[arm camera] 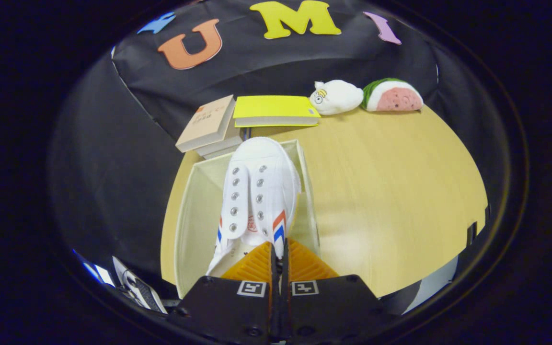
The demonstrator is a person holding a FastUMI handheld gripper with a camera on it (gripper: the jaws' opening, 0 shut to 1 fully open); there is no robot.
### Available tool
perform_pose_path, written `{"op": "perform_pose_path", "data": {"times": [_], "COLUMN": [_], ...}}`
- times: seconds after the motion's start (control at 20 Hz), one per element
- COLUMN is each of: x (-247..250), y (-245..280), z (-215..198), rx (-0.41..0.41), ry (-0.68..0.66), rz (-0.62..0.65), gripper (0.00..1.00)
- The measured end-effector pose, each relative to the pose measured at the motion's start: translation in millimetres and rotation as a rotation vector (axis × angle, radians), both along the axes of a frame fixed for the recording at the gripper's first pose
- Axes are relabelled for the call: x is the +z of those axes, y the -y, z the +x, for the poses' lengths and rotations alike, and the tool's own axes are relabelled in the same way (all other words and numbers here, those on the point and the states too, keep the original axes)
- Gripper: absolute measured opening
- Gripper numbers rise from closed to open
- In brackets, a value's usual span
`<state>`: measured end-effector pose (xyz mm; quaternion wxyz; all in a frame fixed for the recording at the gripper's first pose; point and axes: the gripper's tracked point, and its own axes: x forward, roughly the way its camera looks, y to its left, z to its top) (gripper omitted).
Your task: Open the storage box then place both shoes into the box .Put the left shoe in first, then the right shoe, with the right side of both shoes facing outward in a uniform manner.
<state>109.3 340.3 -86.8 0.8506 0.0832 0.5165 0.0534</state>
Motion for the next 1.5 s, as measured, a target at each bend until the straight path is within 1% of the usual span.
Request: {"op": "perform_pose_path", "data": {"times": [0.1, 0.15, 0.2, 0.3, 0.35, 0.4, 0.45, 0.6, 0.85, 1.05, 1.2, 1.35, 1.45, 1.5], "x": [-3.9, -3.8, -7.4, 3.9, 4.8, 11.2, 10.9, 26.8, 84.0, 129.1, 143.5, 151.7, 151.1, 148.6], "y": [-0.5, -8.0, -9.1, -10.1, -13.2, -11.4, -10.7, -4.3, 28.7, 79.2, 120.5, 152.0, 177.7, 182.6], "z": [0.1, -4.1, -6.4, -5.2, -4.9, -7.9, -8.7, -5.8, -1.4, -7.6, -24.1, -56.3, -74.8, -86.0], "rx": [0.012, 0.042, 0.054, 0.083, 0.098, 0.109, 0.115, 0.139, 0.167, 0.116, 0.09, 0.057, 0.036, 0.026], "ry": [0.005, -0.01, -0.008, 0.044, 0.06, 0.075, 0.084, 0.167, 0.43, 0.674, 0.828, 0.958, 1.03, 1.061], "rz": [-0.023, -0.003, -0.005, -0.022, -0.029, -0.03, -0.039, -0.06, -0.123, -0.128, -0.144, -0.136, -0.176, -0.187], "gripper": [0.06, 0.14, 0.21, 0.41, 0.49, 0.52, 0.66, 0.68, 0.68, 0.68, 0.84, 1.0, 1.0, 1.0]}}
